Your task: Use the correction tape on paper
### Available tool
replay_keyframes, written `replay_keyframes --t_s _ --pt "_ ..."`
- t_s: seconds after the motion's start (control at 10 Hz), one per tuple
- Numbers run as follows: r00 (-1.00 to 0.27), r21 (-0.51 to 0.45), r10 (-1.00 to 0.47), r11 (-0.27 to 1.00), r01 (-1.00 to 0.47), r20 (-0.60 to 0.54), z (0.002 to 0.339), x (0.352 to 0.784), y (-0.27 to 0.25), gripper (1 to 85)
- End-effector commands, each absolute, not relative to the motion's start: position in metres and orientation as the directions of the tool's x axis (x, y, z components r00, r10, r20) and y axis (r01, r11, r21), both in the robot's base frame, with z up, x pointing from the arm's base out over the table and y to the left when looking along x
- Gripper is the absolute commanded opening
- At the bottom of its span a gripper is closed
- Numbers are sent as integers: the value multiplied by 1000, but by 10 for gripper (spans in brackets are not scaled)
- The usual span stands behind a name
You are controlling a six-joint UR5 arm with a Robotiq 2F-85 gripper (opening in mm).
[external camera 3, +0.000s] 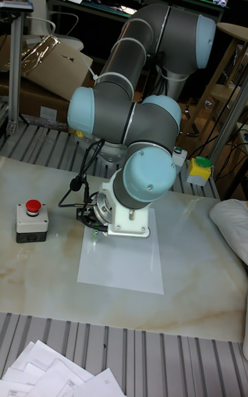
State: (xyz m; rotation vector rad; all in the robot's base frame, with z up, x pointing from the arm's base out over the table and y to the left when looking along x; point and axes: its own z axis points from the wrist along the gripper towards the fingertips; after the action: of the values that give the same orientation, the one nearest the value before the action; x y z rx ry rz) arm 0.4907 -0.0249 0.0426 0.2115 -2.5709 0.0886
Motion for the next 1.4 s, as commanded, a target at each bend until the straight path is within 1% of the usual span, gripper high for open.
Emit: replay_keyframes --t_s 0.0,1.3 --pt "-835 -8 -133 987 -162 533 42 489 -24 10" --pt "-824 -6 -114 990 -140 556 54 481 -22 10"
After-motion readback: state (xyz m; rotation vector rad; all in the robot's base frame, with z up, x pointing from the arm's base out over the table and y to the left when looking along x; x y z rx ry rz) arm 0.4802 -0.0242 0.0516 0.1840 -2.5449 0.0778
